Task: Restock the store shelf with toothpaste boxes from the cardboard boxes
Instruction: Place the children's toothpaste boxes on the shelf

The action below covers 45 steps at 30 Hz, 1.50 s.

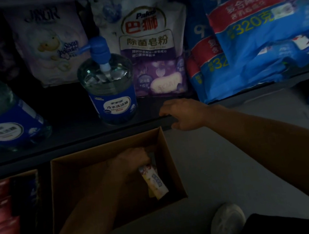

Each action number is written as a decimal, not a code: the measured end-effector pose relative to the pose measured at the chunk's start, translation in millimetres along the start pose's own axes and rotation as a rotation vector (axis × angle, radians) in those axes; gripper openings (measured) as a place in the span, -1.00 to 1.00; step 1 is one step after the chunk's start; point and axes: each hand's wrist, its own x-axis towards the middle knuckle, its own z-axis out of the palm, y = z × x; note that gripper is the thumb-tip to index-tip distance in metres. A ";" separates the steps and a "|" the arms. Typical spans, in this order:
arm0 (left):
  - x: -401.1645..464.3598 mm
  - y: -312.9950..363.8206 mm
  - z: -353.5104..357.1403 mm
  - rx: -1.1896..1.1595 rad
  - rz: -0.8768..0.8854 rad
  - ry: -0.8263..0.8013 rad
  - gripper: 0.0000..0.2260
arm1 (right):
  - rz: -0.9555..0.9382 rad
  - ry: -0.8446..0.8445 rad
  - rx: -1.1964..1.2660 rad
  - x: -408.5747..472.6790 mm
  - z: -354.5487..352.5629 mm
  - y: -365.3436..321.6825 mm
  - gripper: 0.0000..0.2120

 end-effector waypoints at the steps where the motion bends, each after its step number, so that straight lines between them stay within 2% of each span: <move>1: -13.5 10.4 -18.7 0.030 -0.021 -0.026 -0.47 | -0.006 0.011 -0.009 -3.1 -4.5 -2.8 -0.54; 3: -44.4 28.6 -57.2 0.087 -0.052 -0.022 -0.63 | -0.018 0.046 -0.034 -9.9 -15.5 -9.9 -0.57; 9: -108.0 50.0 -127.0 0.175 -0.065 0.088 -0.69 | -0.020 0.117 -0.100 -40.7 -63.6 -40.3 -0.51; 13: -151.1 64.7 -172.1 0.222 -0.124 0.158 -0.68 | -0.026 0.159 -0.142 -65.7 -99.8 -59.1 -0.56; 16: -185.1 75.0 -202.2 0.270 -0.152 0.290 -0.71 | -0.018 0.199 -0.175 -84.2 -127.2 -71.4 -0.60; 20: -231.1 92.4 -241.2 0.316 -0.172 0.456 -0.72 | -0.009 0.243 -0.186 -108.2 -166.0 -85.1 -0.54; 28: -295.7 115.4 -305.7 0.446 -0.357 0.693 -0.61 | 0.044 0.340 0.085 -144.2 -234.9 -94.7 -0.54; 32: -305.7 123.8 -326.7 0.469 -0.423 0.811 -0.59 | 0.049 0.324 0.244 -148.8 -258.2 -93.8 -0.44; 34: -306.8 129.5 -335.3 0.473 -0.433 0.863 -0.58 | 0.047 0.309 0.282 -148.4 -264.7 -93.6 -0.47; 39: -301.2 132.8 -350.1 0.442 -0.392 0.935 -0.60 | 0.023 0.289 0.306 -146.4 -274.6 -88.3 -0.73; 43: -301.5 126.6 -368.2 0.280 -0.316 0.922 -0.52 | 0.020 0.321 0.240 -147.6 -293.7 -80.0 -0.75; 45: -301.3 123.5 -384.0 0.204 -0.291 0.932 -0.54 | 0.029 0.357 0.180 -146.2 -308.7 -73.5 -0.76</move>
